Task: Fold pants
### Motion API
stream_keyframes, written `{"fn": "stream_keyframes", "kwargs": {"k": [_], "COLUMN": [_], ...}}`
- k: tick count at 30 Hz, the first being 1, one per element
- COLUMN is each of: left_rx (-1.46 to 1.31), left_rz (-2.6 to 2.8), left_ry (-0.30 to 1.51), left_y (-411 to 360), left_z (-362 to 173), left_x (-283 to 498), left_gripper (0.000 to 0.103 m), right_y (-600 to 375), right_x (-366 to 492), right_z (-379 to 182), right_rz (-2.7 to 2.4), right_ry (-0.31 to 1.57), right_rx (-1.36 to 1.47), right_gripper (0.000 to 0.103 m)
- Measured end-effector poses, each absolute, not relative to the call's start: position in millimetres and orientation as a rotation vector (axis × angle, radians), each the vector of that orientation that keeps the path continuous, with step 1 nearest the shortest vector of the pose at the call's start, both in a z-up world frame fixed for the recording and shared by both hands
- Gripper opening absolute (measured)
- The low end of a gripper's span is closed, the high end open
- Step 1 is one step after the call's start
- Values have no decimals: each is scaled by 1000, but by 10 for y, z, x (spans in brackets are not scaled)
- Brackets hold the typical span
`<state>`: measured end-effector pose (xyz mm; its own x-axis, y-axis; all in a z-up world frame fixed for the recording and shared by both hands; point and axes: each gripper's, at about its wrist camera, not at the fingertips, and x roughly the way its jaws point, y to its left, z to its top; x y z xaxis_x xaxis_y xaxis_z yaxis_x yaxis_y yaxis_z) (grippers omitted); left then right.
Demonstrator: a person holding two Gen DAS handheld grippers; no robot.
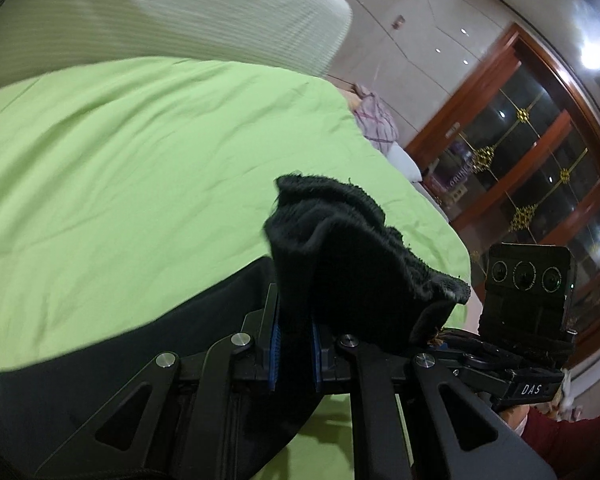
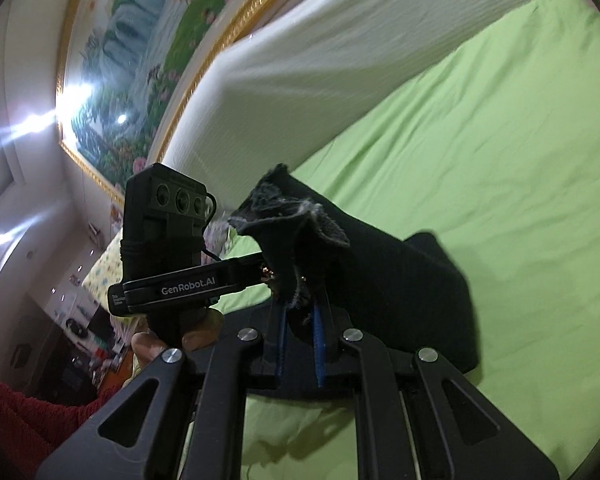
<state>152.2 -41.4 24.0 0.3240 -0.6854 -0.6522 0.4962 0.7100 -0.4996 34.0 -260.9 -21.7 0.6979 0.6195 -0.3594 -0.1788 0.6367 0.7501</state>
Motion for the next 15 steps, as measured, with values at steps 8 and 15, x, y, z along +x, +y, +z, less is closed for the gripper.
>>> {"fn": "stream_keyframes", "kwargs": {"k": [8, 15], "left_rx": [-306, -356], "left_rz": [-703, -626], "left_ry": [1025, 1084], "left_y": [-91, 113], "left_z": [-102, -376], "left_x": [1510, 1505], "left_gripper": [9, 8], "right_y": [-2350, -2142], "right_x": [534, 720], "right_z": [-477, -586], "right_rz": [522, 500], "right_ry": [769, 868], "right_rx": [736, 687], "right_gripper": [12, 15]}}
